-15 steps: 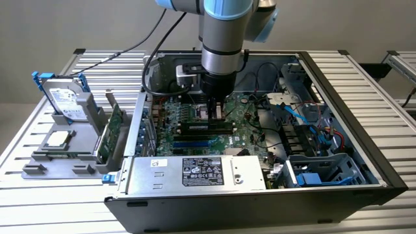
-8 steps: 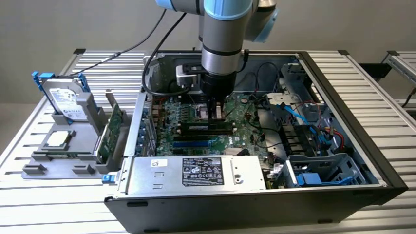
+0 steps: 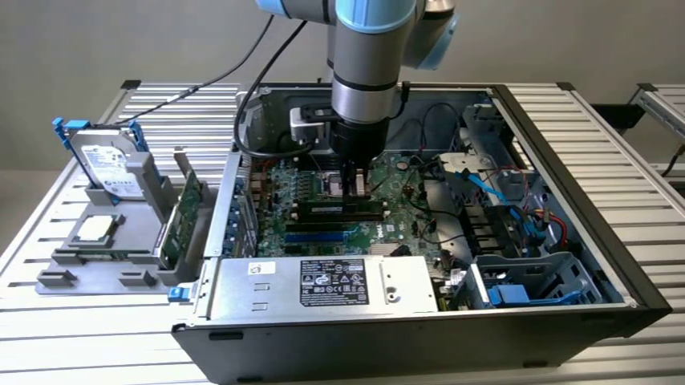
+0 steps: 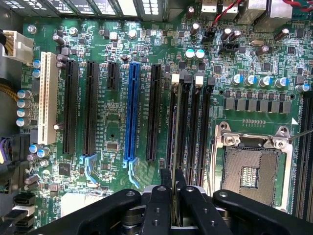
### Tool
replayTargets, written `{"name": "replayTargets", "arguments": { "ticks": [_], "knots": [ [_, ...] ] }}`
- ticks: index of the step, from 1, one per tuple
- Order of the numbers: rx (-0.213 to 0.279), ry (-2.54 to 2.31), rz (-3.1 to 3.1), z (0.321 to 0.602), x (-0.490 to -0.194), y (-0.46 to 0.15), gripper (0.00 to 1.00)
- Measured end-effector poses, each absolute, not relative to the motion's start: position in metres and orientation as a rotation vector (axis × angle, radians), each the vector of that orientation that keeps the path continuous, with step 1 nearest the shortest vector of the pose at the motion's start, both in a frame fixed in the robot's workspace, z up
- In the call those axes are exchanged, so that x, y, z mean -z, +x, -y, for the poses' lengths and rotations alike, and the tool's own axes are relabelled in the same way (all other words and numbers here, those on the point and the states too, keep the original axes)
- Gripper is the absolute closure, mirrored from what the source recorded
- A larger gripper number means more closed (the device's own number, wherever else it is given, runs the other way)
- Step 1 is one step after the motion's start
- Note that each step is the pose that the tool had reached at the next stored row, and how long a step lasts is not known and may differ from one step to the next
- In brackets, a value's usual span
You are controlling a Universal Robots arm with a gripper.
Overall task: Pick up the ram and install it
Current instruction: 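Insert the ram into the slot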
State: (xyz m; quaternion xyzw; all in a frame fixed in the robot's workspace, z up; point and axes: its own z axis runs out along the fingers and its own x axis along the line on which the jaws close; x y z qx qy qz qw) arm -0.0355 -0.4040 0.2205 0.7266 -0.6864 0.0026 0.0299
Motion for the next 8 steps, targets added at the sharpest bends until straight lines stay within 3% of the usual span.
{"name": "replayTargets", "arguments": {
  "ticks": [8],
  "knots": [
    [-0.008, 2.240, 2.116, 0.4040, -0.2228, -0.0355, 0.86]
  ]
}}
